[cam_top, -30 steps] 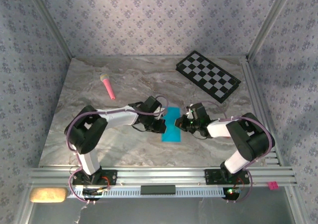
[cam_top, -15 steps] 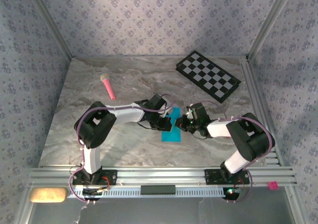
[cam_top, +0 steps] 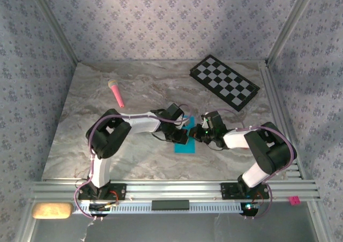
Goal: Fold a paper plane with a square sheet of paper (pick it up from the middle)
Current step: Fold the triangle a second time at the center of the table.
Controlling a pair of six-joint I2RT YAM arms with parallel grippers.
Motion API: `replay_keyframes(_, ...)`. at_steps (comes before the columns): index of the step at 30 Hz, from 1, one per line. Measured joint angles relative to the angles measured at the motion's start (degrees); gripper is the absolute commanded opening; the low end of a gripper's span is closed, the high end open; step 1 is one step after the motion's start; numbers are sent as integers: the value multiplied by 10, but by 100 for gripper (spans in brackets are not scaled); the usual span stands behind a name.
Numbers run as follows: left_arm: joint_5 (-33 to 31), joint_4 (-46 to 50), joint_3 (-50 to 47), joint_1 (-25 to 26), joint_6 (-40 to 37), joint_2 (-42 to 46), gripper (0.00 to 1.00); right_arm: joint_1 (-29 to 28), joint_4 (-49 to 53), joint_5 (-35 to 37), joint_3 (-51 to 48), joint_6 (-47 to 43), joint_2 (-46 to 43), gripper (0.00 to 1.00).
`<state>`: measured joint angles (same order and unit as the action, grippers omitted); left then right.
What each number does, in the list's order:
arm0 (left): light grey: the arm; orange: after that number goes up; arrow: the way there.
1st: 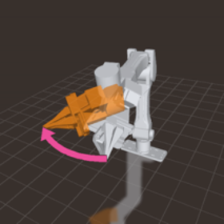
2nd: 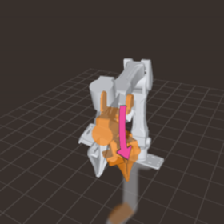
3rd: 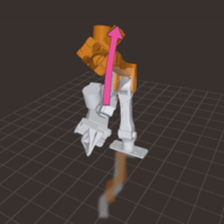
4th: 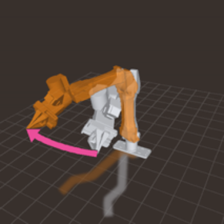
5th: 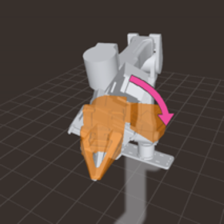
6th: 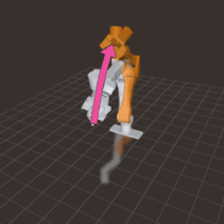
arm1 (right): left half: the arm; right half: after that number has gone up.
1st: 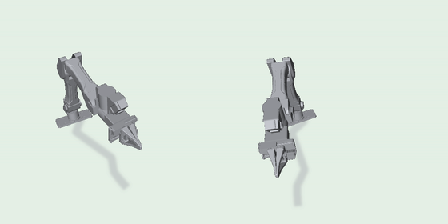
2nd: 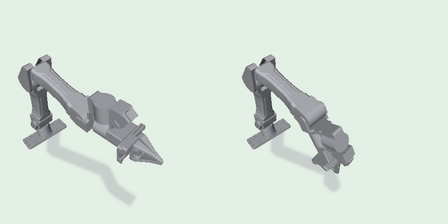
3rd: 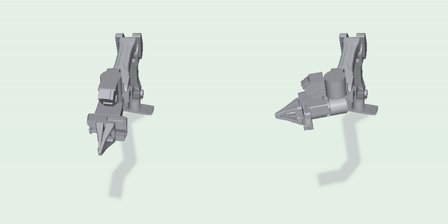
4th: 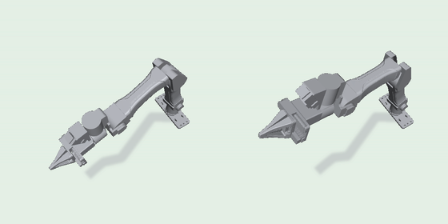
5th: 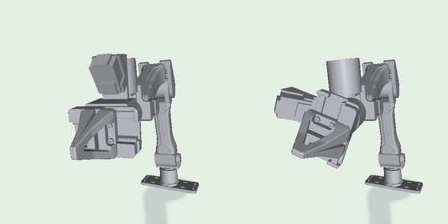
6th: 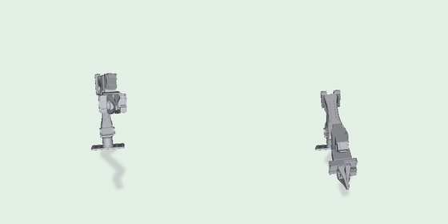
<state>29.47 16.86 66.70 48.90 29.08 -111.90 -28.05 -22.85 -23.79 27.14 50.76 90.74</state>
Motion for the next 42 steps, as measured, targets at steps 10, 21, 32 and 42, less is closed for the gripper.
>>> replay_keyframes(10,-6,-26,-29,2,-10,15,5,0,-2,0,-3,0,-1,0)
replay_keyframes(21,-6,-40,-82,2,-10,52,7,2,-4,0,-4,0,-1,0)
replay_keyframes(32,-15,-44,-156,2,-5,112,6,2,-4,0,-4,0,-1,0)
replay_keyframes(42,-33,1,-181,3,-4,164,4,6,13,5,-4,0,-11,0)
